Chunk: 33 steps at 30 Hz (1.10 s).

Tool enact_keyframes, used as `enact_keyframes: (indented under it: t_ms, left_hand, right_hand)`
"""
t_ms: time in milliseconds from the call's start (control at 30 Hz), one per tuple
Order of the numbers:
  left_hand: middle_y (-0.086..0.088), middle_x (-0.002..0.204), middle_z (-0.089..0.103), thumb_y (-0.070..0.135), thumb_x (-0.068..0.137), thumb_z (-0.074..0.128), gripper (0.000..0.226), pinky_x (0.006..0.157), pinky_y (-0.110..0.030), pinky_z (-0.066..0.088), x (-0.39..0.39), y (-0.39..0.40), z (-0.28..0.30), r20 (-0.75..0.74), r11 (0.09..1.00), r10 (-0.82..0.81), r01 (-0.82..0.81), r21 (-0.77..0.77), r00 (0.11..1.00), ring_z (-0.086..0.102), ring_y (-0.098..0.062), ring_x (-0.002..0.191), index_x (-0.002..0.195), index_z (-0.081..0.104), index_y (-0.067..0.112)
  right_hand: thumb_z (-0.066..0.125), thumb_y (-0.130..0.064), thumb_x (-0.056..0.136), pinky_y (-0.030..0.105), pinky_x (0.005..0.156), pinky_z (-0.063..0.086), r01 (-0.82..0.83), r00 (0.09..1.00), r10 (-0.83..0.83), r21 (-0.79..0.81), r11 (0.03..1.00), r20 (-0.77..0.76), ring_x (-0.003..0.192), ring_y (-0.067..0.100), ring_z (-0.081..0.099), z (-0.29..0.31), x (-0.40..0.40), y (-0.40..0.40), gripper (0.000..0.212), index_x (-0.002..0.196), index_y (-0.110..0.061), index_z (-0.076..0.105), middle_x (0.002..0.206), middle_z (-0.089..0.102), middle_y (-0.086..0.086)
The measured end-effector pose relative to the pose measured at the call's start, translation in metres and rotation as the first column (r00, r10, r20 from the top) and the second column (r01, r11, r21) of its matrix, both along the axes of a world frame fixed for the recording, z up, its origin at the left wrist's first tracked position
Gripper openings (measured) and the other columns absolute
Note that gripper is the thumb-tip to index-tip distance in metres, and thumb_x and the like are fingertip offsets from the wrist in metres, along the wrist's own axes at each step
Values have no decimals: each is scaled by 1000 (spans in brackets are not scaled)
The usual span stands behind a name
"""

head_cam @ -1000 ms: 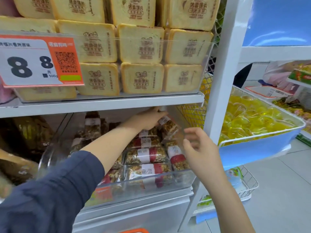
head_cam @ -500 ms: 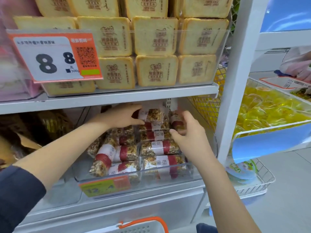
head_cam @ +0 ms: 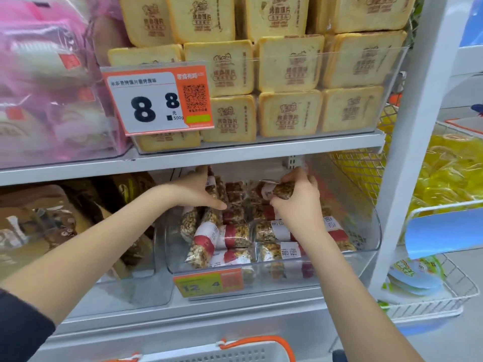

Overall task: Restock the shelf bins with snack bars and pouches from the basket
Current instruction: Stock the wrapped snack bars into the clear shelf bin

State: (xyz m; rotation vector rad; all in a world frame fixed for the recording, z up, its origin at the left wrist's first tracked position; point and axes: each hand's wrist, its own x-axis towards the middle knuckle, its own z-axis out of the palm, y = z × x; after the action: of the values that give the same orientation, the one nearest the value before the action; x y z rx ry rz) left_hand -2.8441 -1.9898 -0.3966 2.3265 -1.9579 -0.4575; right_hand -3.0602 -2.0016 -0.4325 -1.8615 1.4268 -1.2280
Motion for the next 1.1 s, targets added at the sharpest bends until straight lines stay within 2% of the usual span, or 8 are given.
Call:
enact_keyframes:
  t_ms: [233, 433, 667, 767, 867, 933, 1000, 1100]
  left_hand:
    - [-22, 149, 26, 53, 77, 69, 109, 109, -42, 32, -21, -24, -19, 104, 979, 194, -187, -80, 975, 30, -37, 135, 149, 4, 4]
    - [-20, 150, 27, 63, 56, 73, 134, 105, -45, 33, -25, -39, -28, 123, 962, 270, -272, -5, 955, 29, -43, 133, 150, -8, 14]
    - [-20, 135, 42, 30, 68, 76, 108, 104, -45, 38, -36, -32, -24, -29, 957, 276, -277, -80, 961, 35, -42, 127, 149, 4, 18]
    - [-14, 108, 46, 21, 69, 76, 70, 81, -39, 51, -45, -23, -21, -131, 931, 252, -277, -237, 959, 47, -32, 109, 125, 36, 14]
    - [1, 74, 45, 24, 73, 73, 35, 50, -22, 39, -59, -20, -12, -184, 905, 213, -265, -334, 960, 52, -16, 73, 74, 39, 15]
    - [3, 65, 50, 26, 74, 72, 32, 46, -19, 40, -71, -21, -7, -363, 892, 221, -338, -301, 905, 52, -10, 60, 67, 42, 17]
    - [3, 75, 53, 22, 74, 72, 26, 51, -19, 46, -82, -23, -6, -627, 885, 206, -417, -207, 751, 55, -12, 70, 75, 47, 19]
    - [-1, 126, 49, 21, 73, 74, 75, 80, -29, 48, -89, -19, -11, -831, 927, 130, -364, -92, 540, 49, -22, 113, 137, 34, 24]
  right_hand:
    - [71, -14, 81, 22, 72, 31, -74, 992, 78, 52, 996, -96, 79, 10, 36, -13, 0, 1, 32, 104, -12, 49, 118, 47, 10]
    - [74, -19, 79, 18, 61, 25, -23, 998, 19, 65, 998, 55, 76, 5, 36, -13, -4, 0, 34, 100, -13, 49, 117, 50, 11]
    - [76, -18, 76, 23, 76, 32, -18, 987, -6, 150, 989, 160, 90, 13, 40, -13, -5, 3, 34, 97, -16, 49, 113, 51, 9]
    - [76, -18, 75, 27, 77, 38, 24, 960, -82, 214, 976, 266, 91, 17, 48, -13, -1, 1, 34, 96, -16, 50, 111, 51, 8]
    - [77, -16, 75, 30, 79, 48, -36, 827, -177, 365, 930, 534, 95, 18, 58, -14, 5, 1, 34, 94, -21, 49, 116, 54, 9]
    - [74, -8, 79, 30, 85, 53, -210, 594, -236, 431, 877, 769, 100, 20, 61, -12, 8, 4, 34, 100, -15, 48, 118, 55, 14]
    - [72, -6, 82, 33, 89, 54, -371, 404, -292, 447, 814, 867, 103, 22, 60, -9, 6, 5, 39, 113, -5, 48, 121, 55, 18]
    - [78, -36, 76, 40, 75, 59, -383, 567, -304, 572, 725, 766, 110, 26, 53, -6, -4, 3, 61, 123, -11, 49, 125, 51, 10]
